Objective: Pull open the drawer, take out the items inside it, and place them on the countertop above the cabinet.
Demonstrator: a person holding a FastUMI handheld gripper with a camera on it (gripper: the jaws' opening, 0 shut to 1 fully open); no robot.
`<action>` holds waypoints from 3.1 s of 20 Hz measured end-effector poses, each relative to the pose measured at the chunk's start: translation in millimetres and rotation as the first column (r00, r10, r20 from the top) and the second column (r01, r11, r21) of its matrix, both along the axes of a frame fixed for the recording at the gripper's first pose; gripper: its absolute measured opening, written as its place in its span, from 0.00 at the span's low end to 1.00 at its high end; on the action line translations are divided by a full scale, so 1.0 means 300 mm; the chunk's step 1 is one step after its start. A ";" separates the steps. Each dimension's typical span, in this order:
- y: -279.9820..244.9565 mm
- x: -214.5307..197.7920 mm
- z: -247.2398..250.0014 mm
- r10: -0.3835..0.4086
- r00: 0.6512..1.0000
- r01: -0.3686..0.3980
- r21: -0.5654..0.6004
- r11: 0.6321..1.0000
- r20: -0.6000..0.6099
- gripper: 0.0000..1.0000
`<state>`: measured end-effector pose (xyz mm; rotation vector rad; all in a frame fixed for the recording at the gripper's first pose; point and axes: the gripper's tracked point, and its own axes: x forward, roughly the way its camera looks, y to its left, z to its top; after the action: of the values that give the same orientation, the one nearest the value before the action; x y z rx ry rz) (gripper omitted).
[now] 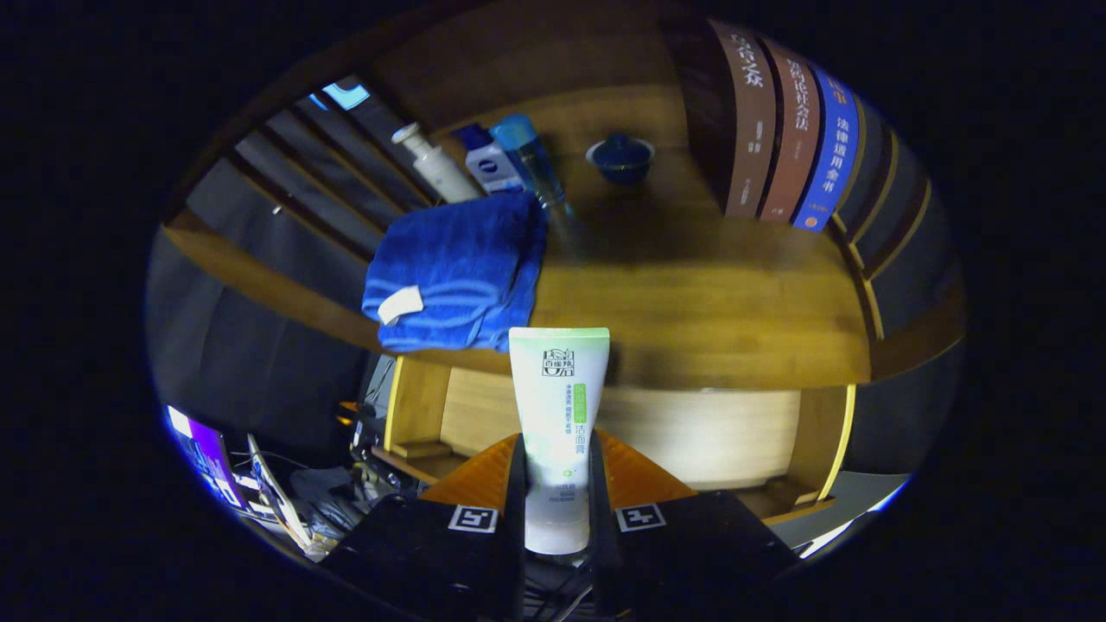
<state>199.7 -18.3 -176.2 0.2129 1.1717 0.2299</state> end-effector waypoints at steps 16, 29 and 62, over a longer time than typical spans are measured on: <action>-0.078 0.363 -0.205 -0.136 0.989 0.142 -0.135 0.981 0.059 0.35; -0.071 0.415 -0.217 -0.134 0.986 0.153 -0.218 0.964 0.098 0.51; -0.086 -0.306 0.367 0.076 0.473 0.111 -0.145 0.983 0.878 1.00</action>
<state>108.0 -44.2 -66.1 -0.0791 0.1143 0.1705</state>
